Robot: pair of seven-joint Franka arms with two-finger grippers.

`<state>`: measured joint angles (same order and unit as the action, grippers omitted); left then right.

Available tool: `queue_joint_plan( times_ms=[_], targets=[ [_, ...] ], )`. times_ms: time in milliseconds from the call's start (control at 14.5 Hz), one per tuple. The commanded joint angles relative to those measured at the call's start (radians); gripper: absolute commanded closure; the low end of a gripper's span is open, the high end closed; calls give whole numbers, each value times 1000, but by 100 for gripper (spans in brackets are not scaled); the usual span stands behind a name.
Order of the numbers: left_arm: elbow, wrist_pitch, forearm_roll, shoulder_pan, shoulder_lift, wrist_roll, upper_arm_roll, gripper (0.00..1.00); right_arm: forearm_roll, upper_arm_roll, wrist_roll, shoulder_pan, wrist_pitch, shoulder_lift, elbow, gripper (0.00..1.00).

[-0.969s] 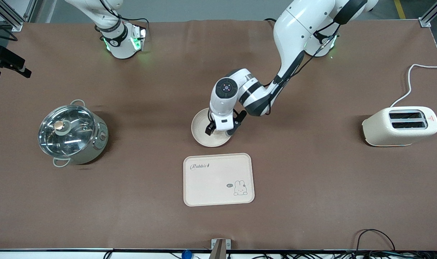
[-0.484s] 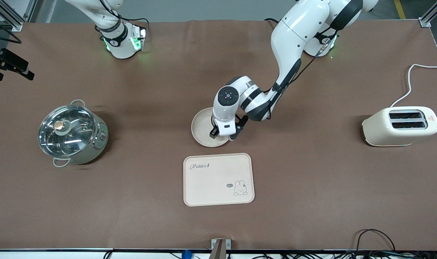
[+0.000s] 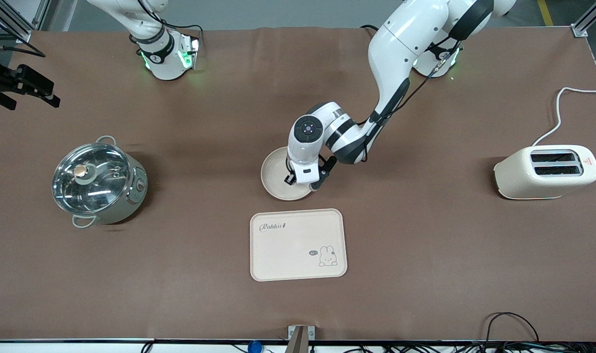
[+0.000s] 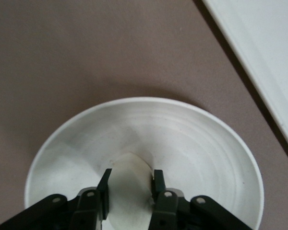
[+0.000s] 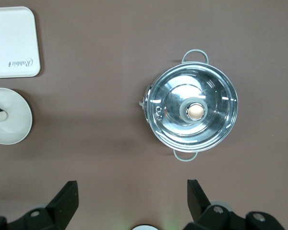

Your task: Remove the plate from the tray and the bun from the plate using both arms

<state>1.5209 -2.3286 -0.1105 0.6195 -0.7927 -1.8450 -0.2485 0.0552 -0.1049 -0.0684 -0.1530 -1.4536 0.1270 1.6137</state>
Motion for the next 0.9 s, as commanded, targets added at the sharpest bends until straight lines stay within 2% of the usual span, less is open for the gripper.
queue_joint_plan(
  times_ms=[0, 208, 346, 484, 623, 830],
  targets=[
    [2, 171, -21, -24, 139, -2, 11, 64, -18, 1, 15, 4, 33, 8, -9, 0],
    [13, 343, -23, -130, 210, 62, 12, 64, -20, 1, 13, 7, 33, 8, -9, 0],
    [21, 422, -104, -214, 198, 173, 12, 63, -26, 5, 13, 16, 22, 5, -8, 0],
    [50, 425, -180, -276, 173, 202, 15, 63, -52, 7, 22, 33, 1, 0, -12, 0],
    [105, 411, -309, -360, 164, 225, 11, 63, -55, 17, 71, 62, 10, -15, -61, 0],
    [120, 353, -330, -444, 132, 256, 9, 62, -55, 19, 73, 61, 6, -20, -66, 0]
  ],
)
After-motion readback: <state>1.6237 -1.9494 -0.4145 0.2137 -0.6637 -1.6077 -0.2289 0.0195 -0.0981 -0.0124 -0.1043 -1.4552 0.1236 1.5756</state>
